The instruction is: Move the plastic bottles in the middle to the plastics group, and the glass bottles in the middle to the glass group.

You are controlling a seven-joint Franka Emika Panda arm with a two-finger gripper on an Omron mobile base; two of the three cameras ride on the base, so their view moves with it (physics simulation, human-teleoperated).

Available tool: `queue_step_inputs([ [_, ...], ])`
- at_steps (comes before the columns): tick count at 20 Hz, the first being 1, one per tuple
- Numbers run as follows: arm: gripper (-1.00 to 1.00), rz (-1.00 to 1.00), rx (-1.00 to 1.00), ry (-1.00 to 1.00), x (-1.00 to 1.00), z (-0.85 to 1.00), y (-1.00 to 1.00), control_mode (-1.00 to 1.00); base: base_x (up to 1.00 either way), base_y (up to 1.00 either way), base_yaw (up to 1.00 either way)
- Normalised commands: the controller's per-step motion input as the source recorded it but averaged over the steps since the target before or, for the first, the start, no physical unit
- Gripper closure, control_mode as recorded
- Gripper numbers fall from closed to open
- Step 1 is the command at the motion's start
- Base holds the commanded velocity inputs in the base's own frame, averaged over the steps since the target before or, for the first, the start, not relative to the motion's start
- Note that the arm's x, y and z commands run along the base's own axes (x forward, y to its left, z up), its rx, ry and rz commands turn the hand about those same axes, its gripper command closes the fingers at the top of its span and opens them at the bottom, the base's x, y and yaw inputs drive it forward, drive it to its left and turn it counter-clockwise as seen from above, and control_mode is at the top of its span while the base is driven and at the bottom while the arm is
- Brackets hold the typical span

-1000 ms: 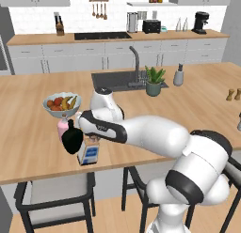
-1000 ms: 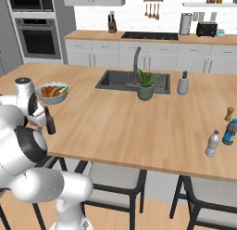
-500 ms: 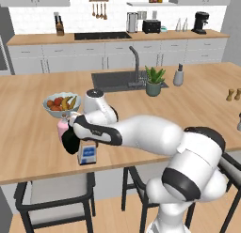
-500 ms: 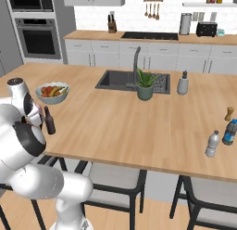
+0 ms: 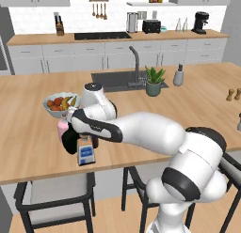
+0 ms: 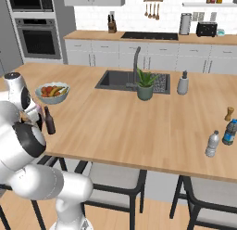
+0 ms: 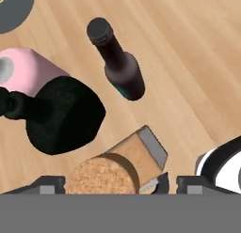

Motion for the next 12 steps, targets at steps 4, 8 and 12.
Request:
queue_step_inputs([
  [4, -1.00, 0.13, 0.00, 0.01, -0.07, 0.49, -0.03, -1.00, 0.00, 0.00, 0.00],
  [8, -1.00, 0.09, 0.00, 0.01, -0.40, 0.46, -0.48, -1.00, 0.00, 0.00, 0.00],
  [12, -1.00, 0.12, 0.00, 0.00, -0.46, 0.19, -0.61, -1.00, 0.00, 0.00, 0.00],
])
